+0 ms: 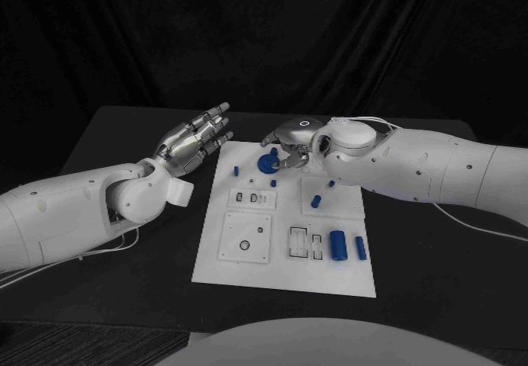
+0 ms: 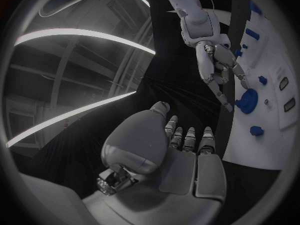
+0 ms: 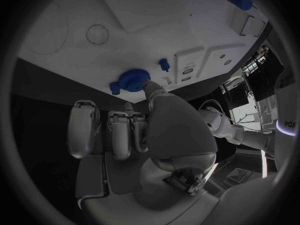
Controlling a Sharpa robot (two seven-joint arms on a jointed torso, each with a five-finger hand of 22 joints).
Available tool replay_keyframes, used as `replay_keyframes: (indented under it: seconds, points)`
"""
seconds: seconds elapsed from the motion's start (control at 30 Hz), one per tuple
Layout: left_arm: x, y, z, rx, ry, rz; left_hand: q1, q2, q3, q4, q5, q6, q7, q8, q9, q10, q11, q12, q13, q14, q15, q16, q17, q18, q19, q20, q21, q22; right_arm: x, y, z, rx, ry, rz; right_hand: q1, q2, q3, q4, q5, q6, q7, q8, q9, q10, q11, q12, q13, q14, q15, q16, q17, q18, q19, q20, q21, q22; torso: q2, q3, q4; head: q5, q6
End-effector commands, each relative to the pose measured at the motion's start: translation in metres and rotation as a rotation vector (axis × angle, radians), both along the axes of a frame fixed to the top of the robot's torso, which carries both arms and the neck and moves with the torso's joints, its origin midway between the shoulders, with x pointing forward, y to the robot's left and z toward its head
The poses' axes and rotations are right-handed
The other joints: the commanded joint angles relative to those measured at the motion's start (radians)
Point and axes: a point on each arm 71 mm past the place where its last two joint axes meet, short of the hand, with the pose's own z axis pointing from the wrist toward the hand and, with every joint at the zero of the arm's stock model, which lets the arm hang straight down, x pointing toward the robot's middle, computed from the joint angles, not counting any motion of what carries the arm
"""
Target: Assemble the parts on the task board
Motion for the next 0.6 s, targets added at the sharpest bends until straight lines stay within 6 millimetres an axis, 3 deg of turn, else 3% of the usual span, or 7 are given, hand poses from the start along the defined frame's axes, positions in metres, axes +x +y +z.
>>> replay_keyframes:
  seconds: [0.03, 0.13, 0.27, 0.3, 0.37, 0.6]
  points:
    - [-0.001, -0.002, 0.001, -0.015, -0.005, -0.012, 0.003, 0.006, 0.005, -0.001, 0.006, 0.001, 0.005, 0.006, 0.001, 0.000, 0.004, -0.003, -0.001, 0.001, 0.006, -0.004, -0.001, 0.016, -0.001, 0.005, -0.006, -0.002, 0.000, -0.002, -0.001, -0.001, -0.001, -0.014, -0.009, 0.005, -0.003, -0.004, -0.004, -0.003, 0.000, -0.005, -0.001, 0.102, -0.007, 0.003, 0.263, 0.101, -0.005, -0.004, 0.256, -0.002, -0.002, -0.006, -0.004, 0.185, 0.000, 0.0002, 0.0000, 0.002, -0.001]
    - [-0.001, -0.001, 0.001, -0.014, -0.005, -0.011, 0.003, 0.006, 0.005, -0.001, 0.006, 0.001, 0.005, 0.006, 0.001, 0.000, 0.004, -0.003, -0.001, 0.001, 0.006, -0.004, -0.001, 0.016, -0.001, 0.005, -0.006, -0.002, -0.001, -0.005, 0.001, 0.013, -0.015, -0.014, -0.009, 0.010, -0.002, -0.003, -0.002, 0.013, 0.001, -0.002, 0.001, 0.102, -0.007, 0.003, 0.263, 0.101, -0.005, -0.005, 0.256, -0.002, -0.002, -0.006, -0.004, 0.185, 0.000, 0.0002, 0.0002, 0.003, 0.001]
    - [-0.001, 0.000, 0.001, -0.012, -0.005, -0.007, 0.003, 0.005, 0.007, -0.001, 0.006, 0.001, 0.006, 0.006, 0.001, 0.000, 0.005, -0.003, -0.001, 0.001, 0.007, -0.004, -0.001, 0.016, -0.001, 0.006, -0.006, -0.002, -0.002, -0.012, 0.007, 0.046, -0.048, -0.013, -0.015, 0.024, -0.001, 0.001, 0.014, 0.129, 0.008, 0.018, 0.014, 0.102, -0.004, 0.003, 0.263, 0.102, -0.003, -0.004, 0.257, -0.002, -0.001, -0.006, -0.006, 0.187, 0.000, 0.0005, -0.0003, -0.001, 0.004]
    - [-0.001, 0.001, 0.001, -0.012, -0.005, -0.006, 0.003, 0.005, 0.007, -0.001, 0.006, 0.001, 0.006, 0.006, 0.001, 0.000, 0.005, -0.003, -0.001, 0.001, 0.007, -0.004, -0.001, 0.016, -0.001, 0.006, -0.006, -0.002, -0.003, -0.013, 0.009, 0.051, -0.054, -0.013, -0.015, 0.024, -0.001, 0.001, 0.014, 0.129, 0.008, 0.018, 0.014, 0.102, -0.004, 0.003, 0.263, 0.102, -0.003, -0.004, 0.257, -0.002, -0.001, -0.006, -0.006, 0.187, 0.000, 0.0007, -0.0003, -0.001, 0.005]
    - [-0.001, 0.002, 0.001, -0.012, -0.005, -0.003, 0.003, 0.005, 0.007, -0.001, 0.006, 0.001, 0.006, 0.006, 0.001, 0.000, 0.005, -0.003, -0.001, 0.001, 0.007, -0.004, -0.001, 0.016, -0.001, 0.006, -0.006, -0.002, -0.005, -0.020, 0.015, 0.065, -0.069, -0.013, -0.021, 0.027, -0.004, 0.005, 0.008, 0.212, 0.014, 0.033, 0.023, 0.102, 0.000, 0.003, 0.263, 0.103, -0.001, 0.000, 0.261, -0.004, 0.004, -0.004, 0.000, 0.190, 0.000, 0.0010, -0.0001, 0.002, 0.006]
    - [-0.003, 0.008, 0.001, -0.007, -0.004, 0.011, 0.002, 0.003, 0.011, -0.004, 0.006, 0.005, 0.007, 0.009, 0.001, 0.000, 0.006, -0.003, -0.001, 0.001, 0.009, -0.004, -0.001, 0.017, -0.001, 0.008, -0.006, -0.002, -0.020, -0.061, 0.042, 0.087, -0.098, -0.052, -0.029, 0.026, -0.013, 0.012, -0.041, 0.243, 0.019, 0.033, 0.018, 0.102, 0.006, 0.003, 0.263, 0.104, 0.001, 0.003, 0.263, -0.006, 0.011, -0.002, 0.008, 0.195, -0.002, 0.0009, -0.0019, 0.011, 0.006]
